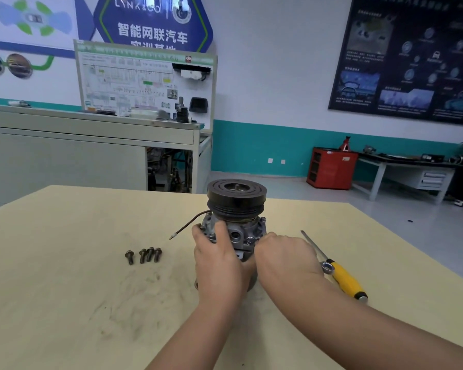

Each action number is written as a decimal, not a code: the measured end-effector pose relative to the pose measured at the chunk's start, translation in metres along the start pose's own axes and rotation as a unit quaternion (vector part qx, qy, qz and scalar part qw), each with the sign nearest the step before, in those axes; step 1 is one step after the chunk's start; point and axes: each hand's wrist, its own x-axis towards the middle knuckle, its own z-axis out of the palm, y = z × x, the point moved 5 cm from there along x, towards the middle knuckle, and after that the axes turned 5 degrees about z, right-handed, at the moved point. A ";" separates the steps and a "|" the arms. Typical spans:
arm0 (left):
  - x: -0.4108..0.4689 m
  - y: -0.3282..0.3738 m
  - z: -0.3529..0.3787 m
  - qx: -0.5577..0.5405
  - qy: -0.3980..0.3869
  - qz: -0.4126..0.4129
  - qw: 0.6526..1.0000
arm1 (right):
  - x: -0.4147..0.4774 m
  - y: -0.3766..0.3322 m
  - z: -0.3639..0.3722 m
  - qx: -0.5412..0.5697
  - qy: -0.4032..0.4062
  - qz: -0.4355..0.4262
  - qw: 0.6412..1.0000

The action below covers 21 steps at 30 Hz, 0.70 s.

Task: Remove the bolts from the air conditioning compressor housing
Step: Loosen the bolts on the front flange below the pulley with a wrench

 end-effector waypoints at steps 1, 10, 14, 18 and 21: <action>0.001 0.000 0.000 -0.005 0.002 0.000 1.000 | 0.000 0.001 0.000 -0.005 0.006 -0.006 1.000; 0.000 -0.003 0.000 -0.029 0.019 -0.001 0.999 | -0.001 0.006 0.005 0.001 0.014 -0.046 0.999; 0.001 -0.005 0.000 -0.034 0.027 0.005 0.999 | -0.003 0.007 0.005 -0.015 0.019 -0.060 0.998; 0.001 -0.005 0.001 -0.036 0.034 0.010 0.999 | -0.004 0.008 0.006 -0.022 0.026 -0.060 0.998; 0.001 -0.005 0.001 -0.033 0.038 0.018 0.999 | -0.003 0.011 0.008 -0.029 0.026 -0.058 0.998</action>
